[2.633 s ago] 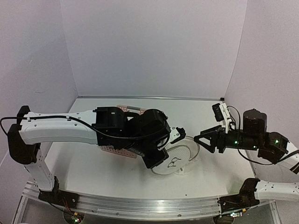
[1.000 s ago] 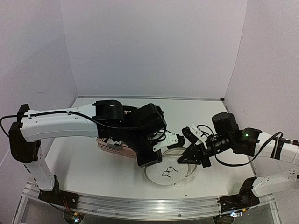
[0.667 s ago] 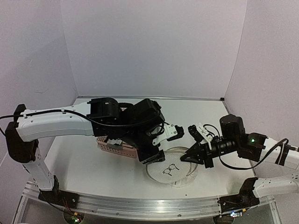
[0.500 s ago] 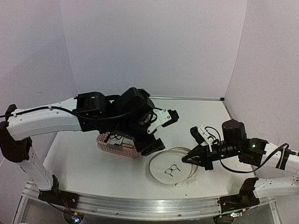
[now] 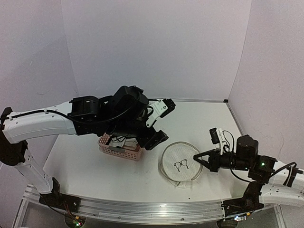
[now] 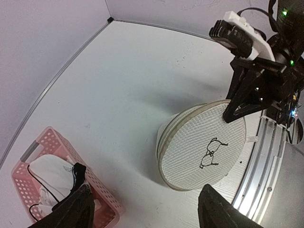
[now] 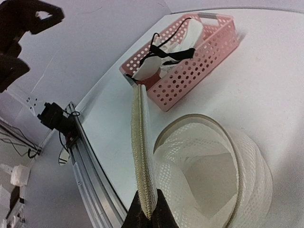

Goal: Unzip the laundry bag and remove the bra
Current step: Close the laundry bag lid on the laundry bag.

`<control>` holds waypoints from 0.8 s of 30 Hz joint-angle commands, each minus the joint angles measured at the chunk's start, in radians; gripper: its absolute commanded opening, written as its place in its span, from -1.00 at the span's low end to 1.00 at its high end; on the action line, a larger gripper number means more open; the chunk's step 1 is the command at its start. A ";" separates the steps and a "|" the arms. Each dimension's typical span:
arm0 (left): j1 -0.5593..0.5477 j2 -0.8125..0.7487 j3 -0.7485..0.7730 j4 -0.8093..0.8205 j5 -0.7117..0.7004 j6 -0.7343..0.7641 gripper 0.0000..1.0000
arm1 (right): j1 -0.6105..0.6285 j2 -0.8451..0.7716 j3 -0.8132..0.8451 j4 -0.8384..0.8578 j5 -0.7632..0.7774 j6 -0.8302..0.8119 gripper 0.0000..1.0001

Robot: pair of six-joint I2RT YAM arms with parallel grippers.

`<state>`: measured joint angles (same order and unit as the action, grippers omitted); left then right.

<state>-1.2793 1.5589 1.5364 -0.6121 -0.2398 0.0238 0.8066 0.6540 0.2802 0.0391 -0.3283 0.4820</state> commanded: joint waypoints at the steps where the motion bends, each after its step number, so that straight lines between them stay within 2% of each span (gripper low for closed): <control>1: 0.009 -0.008 0.000 0.081 -0.008 -0.036 0.50 | 0.001 -0.045 -0.053 0.091 0.122 0.228 -1.00; 10: 0.011 -0.003 -0.015 0.099 0.010 -0.050 0.51 | 0.001 -0.130 -0.193 0.113 0.262 0.542 -1.00; 20: 0.012 0.003 -0.033 0.111 0.025 -0.060 0.50 | 0.001 0.102 -0.200 0.126 0.304 0.775 -1.00; 24: 0.011 -0.006 -0.054 0.115 0.024 -0.070 0.50 | 0.000 0.142 -0.220 0.133 0.318 0.851 -1.00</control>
<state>-1.2732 1.5608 1.4979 -0.5407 -0.2199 -0.0280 0.8066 0.7769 0.0696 0.1143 -0.0486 1.2194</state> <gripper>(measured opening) 0.751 0.032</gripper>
